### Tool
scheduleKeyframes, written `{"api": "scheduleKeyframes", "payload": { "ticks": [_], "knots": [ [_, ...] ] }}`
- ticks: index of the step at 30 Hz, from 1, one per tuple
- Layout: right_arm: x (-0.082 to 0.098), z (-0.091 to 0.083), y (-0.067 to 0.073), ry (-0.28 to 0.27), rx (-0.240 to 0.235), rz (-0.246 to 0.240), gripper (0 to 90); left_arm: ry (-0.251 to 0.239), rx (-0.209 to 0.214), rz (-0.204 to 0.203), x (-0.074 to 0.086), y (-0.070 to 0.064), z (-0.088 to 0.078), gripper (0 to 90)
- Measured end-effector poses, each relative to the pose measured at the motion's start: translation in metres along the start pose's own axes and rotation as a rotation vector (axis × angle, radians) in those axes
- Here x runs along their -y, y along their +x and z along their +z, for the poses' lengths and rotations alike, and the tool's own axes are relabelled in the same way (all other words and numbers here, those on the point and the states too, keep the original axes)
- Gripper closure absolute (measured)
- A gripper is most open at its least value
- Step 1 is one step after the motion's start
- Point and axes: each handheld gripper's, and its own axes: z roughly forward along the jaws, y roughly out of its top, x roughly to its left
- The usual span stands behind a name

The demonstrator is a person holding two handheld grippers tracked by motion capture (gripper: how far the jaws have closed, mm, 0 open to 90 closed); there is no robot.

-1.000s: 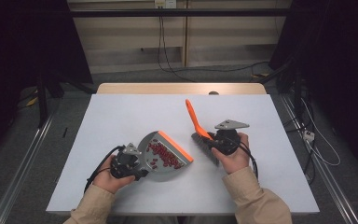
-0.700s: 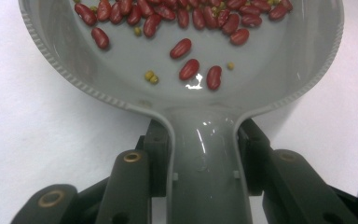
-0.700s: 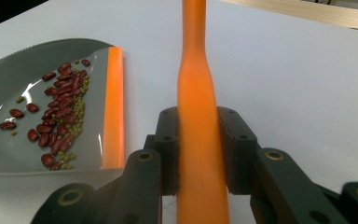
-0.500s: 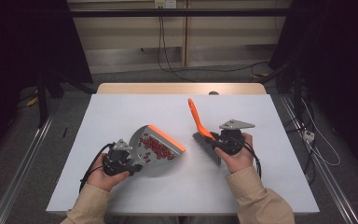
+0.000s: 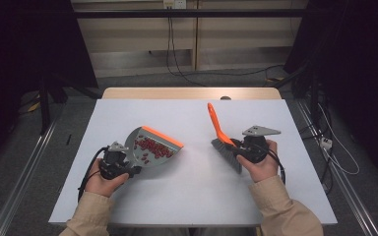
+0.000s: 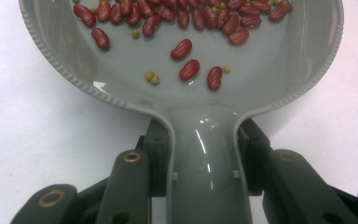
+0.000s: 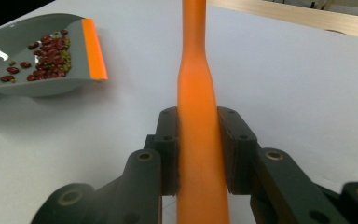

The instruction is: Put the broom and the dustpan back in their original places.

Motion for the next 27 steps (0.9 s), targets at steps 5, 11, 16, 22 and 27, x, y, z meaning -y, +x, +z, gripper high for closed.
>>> {"api": "scheduleKeyframes", "payload": {
  "ticks": [5, 11, 16, 22, 27],
  "knots": [
    [-0.001, -0.008, -0.006, 0.006, 0.012, 0.011, 71.7, -0.008, -0.012, -0.022, 0.0, 0.004, 0.0, 64.1],
    [-0.005, -0.015, -0.012, 0.017, 0.034, 0.015, 71.7, -0.012, -0.018, -0.048, 0.0, 0.009, 0.0, 64.1],
    [-0.007, -0.021, -0.019, 0.014, 0.061, 0.018, 71.7, -0.014, -0.03, -0.068, 0.002, 0.014, 0.0, 64.1],
    [-0.006, -0.029, -0.027, 0.017, 0.087, 0.024, 71.7, -0.012, -0.055, -0.094, 0.003, 0.019, 0.001, 64.1],
    [-0.002, -0.035, -0.037, 0.015, 0.111, 0.046, 71.7, -0.013, -0.081, -0.12, 0.004, 0.024, 0.002, 64.1]
  ]
}}
